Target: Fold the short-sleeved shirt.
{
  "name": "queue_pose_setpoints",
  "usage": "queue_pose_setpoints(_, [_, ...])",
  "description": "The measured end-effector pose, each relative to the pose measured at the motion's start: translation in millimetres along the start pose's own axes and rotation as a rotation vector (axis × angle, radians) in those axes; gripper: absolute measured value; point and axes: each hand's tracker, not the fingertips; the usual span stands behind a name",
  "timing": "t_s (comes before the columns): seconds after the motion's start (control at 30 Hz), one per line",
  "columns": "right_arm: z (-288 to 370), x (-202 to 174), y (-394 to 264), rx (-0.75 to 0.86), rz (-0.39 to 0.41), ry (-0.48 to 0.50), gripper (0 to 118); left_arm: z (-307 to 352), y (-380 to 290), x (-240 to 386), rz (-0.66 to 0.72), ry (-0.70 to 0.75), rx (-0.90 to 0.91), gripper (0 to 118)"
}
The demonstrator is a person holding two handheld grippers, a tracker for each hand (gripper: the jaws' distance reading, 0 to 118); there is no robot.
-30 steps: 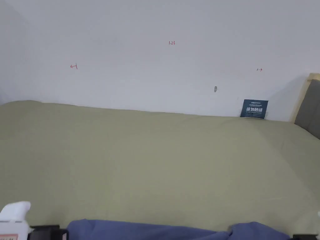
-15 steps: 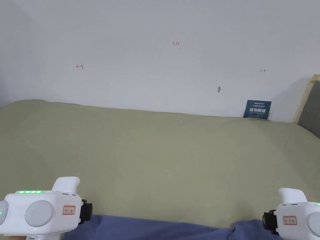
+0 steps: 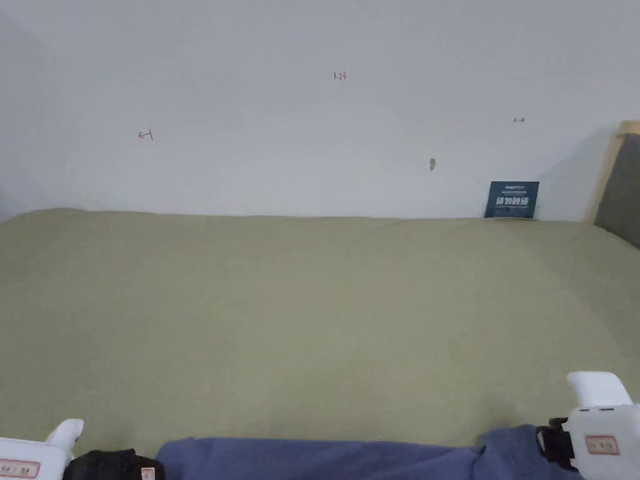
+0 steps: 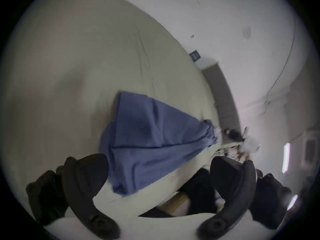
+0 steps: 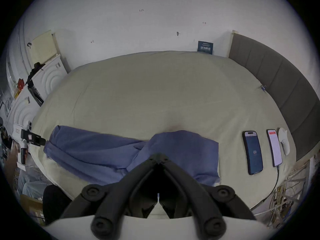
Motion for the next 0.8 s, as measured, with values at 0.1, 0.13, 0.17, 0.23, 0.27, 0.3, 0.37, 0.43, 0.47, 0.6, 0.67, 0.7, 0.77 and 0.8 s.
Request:
queue_pose_setpoints(0.1, [-1.9, -0.8, -3.5, -0.007, -0.002, 0.013, 0, -27.0, -14.0, -28.2, 0.17, -0.032, -0.037, 118])
queue_pose_setpoints(0.13, [-2.6, -1.1, -5.1, -0.008, -0.006, 0.017, 0, -33.8, -22.8, -32.3, 0.172, -0.058, -0.002, 118])
queue_pose_setpoints(0.17, [-3.1, -1.3, -6.7, -0.007, -0.011, 0.022, 0, -31.0, -28.5, -29.8, 0.142, -0.117, 0.091, 118])
queue_pose_setpoints(0.23, [-5.3, -1.9, -10.4, -0.013, -0.026, 0.04, 0, -36.5, -18.9, -49.5, 0.195, -0.193, 0.158, 110])
queue_pose_setpoints(0.27, [-6.6, -2.3, -11.8, -0.015, -0.031, 0.044, 0, -39.1, -20.4, -50.7, 0.238, -0.192, 0.166, 96])
queue_pose_setpoints(0.3, [-8.0, -2.7, -13.0, -0.019, -0.034, 0.049, 0, -39.1, -22.9, -52.1, 0.253, -0.195, 0.188, 42])
queue_pose_setpoints(0.37, [-8.5, -6.7, -15.7, -0.026, -0.025, 0.047, 0, -33.7, -28.6, -42.4, 0.249, -0.181, 0.215, 7])
queue_pose_setpoints(0.43, [-9.3, -6.2, -17.0, -0.031, -0.026, 0.051, 0, -39.3, -27.4, -35.3, 0.245, -0.001, 0.206, 7])
queue_pose_setpoints(0.47, [-9.3, -5.5, -17.5, -0.031, -0.031, 0.053, 0, -39.7, -26.9, -31.9, 0.235, 0.01, 0.215, 7])
queue_pose_setpoints(0.6, [0.9, 3.1, -16.2, -0.025, -0.043, 0.07, 0, -28.6, -2.8, -7.5, 0.131, -0.072, 0.284, 7])
queue_pose_setpoints(0.67, [6.6, 6.9, -12.0, -0.012, -0.029, 0.057, 0, -20.0, 4.3, 34.4, 0.004, -0.119, 0.297, 7])
queue_pose_setpoints(0.7, [9.3, 9.1, -9.9, -0.001, -0.029, 0.053, 0, -21.4, 11.0, 55.5, -0.048, -0.153, 0.285, 7])
queue_pose_setpoints(0.77, [14.9, 13.6, -6.3, 0.025, -0.043, 0.063, 0, -29.8, 16.4, 97.4, -0.148, -0.208, 0.27, 7])
queue_pose_setpoints(0.8, [17.3, 15.7, -5.3, 0.038, -0.053, 0.072, 0, -38.9, 19.9, 116.4, -0.196, -0.24, 0.251, 7])
